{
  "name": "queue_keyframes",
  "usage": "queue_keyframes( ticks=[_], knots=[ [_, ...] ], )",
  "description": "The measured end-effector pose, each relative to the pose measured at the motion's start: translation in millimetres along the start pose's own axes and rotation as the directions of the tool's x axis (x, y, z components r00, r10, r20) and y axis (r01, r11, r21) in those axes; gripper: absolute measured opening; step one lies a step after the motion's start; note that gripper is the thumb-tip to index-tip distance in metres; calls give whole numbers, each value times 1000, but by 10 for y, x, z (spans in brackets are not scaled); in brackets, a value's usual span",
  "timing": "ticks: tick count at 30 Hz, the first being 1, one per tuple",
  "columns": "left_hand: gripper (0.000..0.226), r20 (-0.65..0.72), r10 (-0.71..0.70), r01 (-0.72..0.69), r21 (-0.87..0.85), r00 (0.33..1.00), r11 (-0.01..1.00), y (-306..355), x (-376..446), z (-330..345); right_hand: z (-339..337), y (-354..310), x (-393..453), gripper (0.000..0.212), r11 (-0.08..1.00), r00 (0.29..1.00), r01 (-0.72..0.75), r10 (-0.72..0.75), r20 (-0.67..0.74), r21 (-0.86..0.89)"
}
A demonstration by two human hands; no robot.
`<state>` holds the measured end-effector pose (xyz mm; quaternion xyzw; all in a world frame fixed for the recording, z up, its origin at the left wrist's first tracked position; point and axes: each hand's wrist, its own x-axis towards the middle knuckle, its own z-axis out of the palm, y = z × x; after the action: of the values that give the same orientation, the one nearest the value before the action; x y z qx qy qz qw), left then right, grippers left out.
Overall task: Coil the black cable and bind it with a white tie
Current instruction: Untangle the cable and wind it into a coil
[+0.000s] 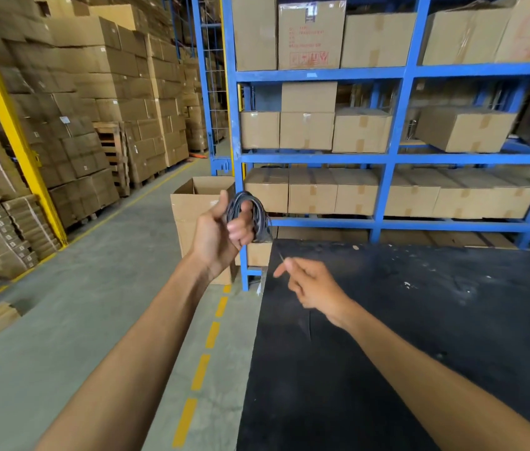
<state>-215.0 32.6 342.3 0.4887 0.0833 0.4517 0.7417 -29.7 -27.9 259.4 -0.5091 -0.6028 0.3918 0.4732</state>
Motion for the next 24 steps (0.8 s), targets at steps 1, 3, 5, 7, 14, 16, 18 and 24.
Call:
queue_keyframes(
  ticks=[1, 3, 5, 7, 14, 16, 18, 24],
  knots=[
    [52, -6, 40, -40, 14, 999, 999, 12, 51, 18, 37, 72, -52, 36, 1000, 1000, -12, 11, 26, 20],
    [48, -58, 112, -107, 90, 992, 990, -22, 145, 34, 103, 176, -148, 35, 1000, 998, -7, 7, 63, 1],
    [44, -149, 188, -148, 244, 971, 958, -123, 232, 27, 137, 211, -227, 35, 999, 994, 32, -28, 106, -31],
    [39, -198, 268, -139, 497, 943, 856, -256, 283, -5, 141, 162, -280, 35, 992, 986, 110, -101, 130, -61],
    [38, -87, 180, 27, 949, 980, 314, -620, 268, -75, -278, -235, -192, 26, 892, 950, 294, -311, 6, -343],
    [42, -52, 8, 46, 943, 999, 329, -662, 255, -12, -450, -327, -133, 25, 875, 940, 298, -339, -41, -382],
    [49, -12, -176, 89, 893, 984, 441, -686, 258, 62, -628, -383, -58, 22, 856, 925, 282, -362, -113, -433],
    [48, 136, -309, 158, 631, 941, 760, -675, 323, 270, -1015, -297, 136, 15, 939, 896, 259, -321, -307, -226]
  ],
)
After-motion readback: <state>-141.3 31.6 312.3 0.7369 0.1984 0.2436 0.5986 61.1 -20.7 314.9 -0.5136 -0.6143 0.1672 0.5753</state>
